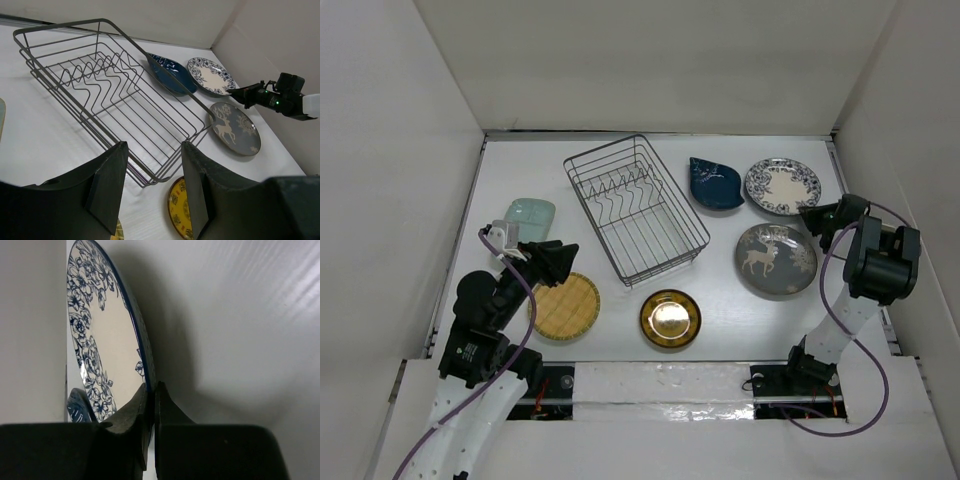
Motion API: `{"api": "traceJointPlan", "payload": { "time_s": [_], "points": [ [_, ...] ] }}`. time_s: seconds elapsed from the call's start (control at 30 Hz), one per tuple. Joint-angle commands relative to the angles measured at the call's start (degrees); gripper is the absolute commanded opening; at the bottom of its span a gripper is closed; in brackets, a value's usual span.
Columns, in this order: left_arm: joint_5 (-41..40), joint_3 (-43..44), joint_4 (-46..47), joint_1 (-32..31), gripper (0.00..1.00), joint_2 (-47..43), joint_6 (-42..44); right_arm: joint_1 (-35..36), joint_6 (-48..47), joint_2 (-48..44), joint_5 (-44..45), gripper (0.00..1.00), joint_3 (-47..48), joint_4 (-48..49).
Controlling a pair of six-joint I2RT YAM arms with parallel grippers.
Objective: Load the plates into the dish rack
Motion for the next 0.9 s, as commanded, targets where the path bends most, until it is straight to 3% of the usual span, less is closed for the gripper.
{"api": "traceJointPlan", "payload": {
  "time_s": [0.0,0.3,0.43,0.6,0.87],
  "points": [
    [0.0,0.2,1.8,0.3,0.44,0.7,0.1,-0.1,3.8,-9.0,2.0,0.0,-0.7,14.6],
    [0.3,0.0,2.0,0.8,0.44,0.5,0.1,7.8,-5.9,-25.3,10.4,0.0,0.8,9.3],
    [0.5,-0.1,2.2,0.8,0.44,0.5,0.1,16.2,-18.0,-29.2,14.4,0.0,5.8,-0.3],
    [0.6,-0.1,2.2,0.8,0.44,0.5,0.1,28.2,-27.0,-29.0,21.1,0.0,17.4,-11.0],
    [0.6,-0.1,2.1,0.8,0.44,-0.1,0.1,39.9,-36.0,-22.0,31.7,0.0,33.9,-22.1]
  ]
}}
